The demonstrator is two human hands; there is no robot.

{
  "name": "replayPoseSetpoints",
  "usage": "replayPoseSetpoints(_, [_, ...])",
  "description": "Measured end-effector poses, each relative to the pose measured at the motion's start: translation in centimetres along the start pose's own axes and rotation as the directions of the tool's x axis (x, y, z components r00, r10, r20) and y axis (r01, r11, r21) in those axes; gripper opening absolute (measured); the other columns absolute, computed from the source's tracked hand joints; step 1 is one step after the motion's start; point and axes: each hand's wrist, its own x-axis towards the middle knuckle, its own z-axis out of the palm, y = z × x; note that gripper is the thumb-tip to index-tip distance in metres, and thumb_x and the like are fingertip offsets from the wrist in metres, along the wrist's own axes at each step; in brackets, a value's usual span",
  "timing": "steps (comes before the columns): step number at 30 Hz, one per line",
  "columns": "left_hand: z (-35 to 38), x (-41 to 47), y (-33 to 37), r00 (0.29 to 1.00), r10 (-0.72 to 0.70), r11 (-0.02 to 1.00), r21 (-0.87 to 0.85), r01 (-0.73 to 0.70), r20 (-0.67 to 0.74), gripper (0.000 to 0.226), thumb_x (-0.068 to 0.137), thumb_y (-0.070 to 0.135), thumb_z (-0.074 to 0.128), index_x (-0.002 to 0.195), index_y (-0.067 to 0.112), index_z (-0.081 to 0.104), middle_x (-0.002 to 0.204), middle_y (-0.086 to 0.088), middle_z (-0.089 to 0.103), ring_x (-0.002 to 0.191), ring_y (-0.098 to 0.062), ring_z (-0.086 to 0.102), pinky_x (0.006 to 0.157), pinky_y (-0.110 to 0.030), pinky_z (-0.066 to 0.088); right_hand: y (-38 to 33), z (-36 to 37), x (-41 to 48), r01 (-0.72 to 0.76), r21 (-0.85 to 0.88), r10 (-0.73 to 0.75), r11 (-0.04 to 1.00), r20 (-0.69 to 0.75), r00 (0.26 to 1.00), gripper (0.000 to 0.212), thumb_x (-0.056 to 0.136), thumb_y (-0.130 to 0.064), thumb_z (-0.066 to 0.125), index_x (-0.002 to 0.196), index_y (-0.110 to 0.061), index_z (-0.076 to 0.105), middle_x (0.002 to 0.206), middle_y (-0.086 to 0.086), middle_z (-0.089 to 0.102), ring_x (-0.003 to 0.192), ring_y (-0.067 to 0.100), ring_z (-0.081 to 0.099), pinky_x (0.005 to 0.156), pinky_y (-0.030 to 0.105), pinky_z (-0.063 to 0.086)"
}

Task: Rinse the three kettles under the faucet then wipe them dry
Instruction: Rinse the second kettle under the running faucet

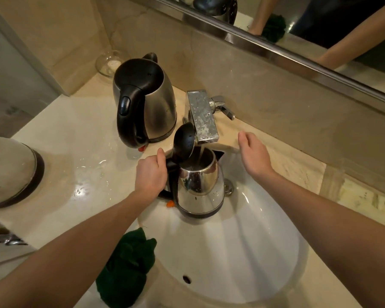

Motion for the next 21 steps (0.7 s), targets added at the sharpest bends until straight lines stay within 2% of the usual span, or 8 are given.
replayPoseSetpoints(3, [0.2,0.2,0.0,0.998,0.06,0.997,0.055,-0.058,-0.019,0.045,0.103,0.023,0.024,0.069,0.009,0.049,0.055,-0.005,0.048,0.059,-0.026,0.051,0.06,-0.032,0.031,1.1,0.1,0.8,0.076,-0.146,-0.077,0.986,-0.003,0.997,0.046,0.102,-0.048,0.03,0.121,-0.017,0.058,0.119,0.002,0.062,0.112,0.024,0.052,0.092,0.04,0.042])
replayPoseSetpoints(7, [0.4,0.0,0.0,0.997,0.067,0.991,0.115,-0.063,-0.032,0.037,0.104,0.021,0.024,0.076,0.012,0.048,0.054,0.001,0.045,0.052,-0.013,0.046,0.048,-0.024,0.027,1.8,0.5,1.9,0.167,-0.305,-0.174,0.938,0.006,0.985,0.048,0.102,-0.047,0.029,0.126,-0.017,0.058,0.127,0.004,0.058,0.118,0.022,0.047,0.099,0.037,0.037])
replayPoseSetpoints(10, [0.3,0.0,0.0,0.997,0.071,0.986,0.155,-0.069,-0.008,0.035,0.104,0.022,0.024,0.081,0.012,0.049,0.06,-0.003,0.052,0.056,-0.015,0.051,0.055,-0.029,0.038,1.7,0.4,2.5,0.271,-0.369,-0.273,0.889,0.047,0.961,0.047,0.103,-0.044,0.03,0.13,-0.015,0.055,0.133,0.004,0.054,0.124,0.02,0.044,0.103,0.035,0.032])
replayPoseSetpoints(13, [0.1,0.0,-0.2,0.997,0.078,0.982,0.169,-0.081,0.023,0.037,0.103,0.022,0.024,0.081,0.01,0.052,0.064,-0.006,0.056,0.061,-0.019,0.055,0.059,-0.035,0.044,2.2,0.3,3.3,0.318,-0.395,-0.31,0.862,0.087,0.947,0.045,0.103,-0.044,0.031,0.127,-0.015,0.056,0.135,0.003,0.053,0.127,0.018,0.043,0.106,0.035,0.031])
replayPoseSetpoints(18, [0.1,0.0,-0.3,0.991,0.135,0.967,0.215,-0.136,0.019,0.032,0.102,0.015,0.027,0.091,0.005,0.055,0.07,-0.008,0.057,0.067,-0.028,0.054,0.064,-0.04,0.045,3.6,0.1,4.4,0.388,-0.474,-0.368,0.79,0.139,0.919,0.05,0.102,-0.047,0.031,0.132,-0.015,0.054,0.141,0.001,0.048,0.131,0.017,0.039,0.109,0.036,0.03])
replayPoseSetpoints(21, [0.2,0.2,-0.5,0.987,0.153,0.967,0.201,-0.16,0.047,0.035,0.102,0.016,0.025,0.09,0.003,0.055,0.069,-0.013,0.058,0.069,-0.032,0.056,0.07,-0.049,0.048,4.0,-0.1,4.8,0.43,-0.494,-0.408,0.756,0.159,0.899,0.049,0.102,-0.048,0.032,0.132,-0.015,0.052,0.144,0.002,0.045,0.133,0.018,0.037,0.111,0.036,0.029])
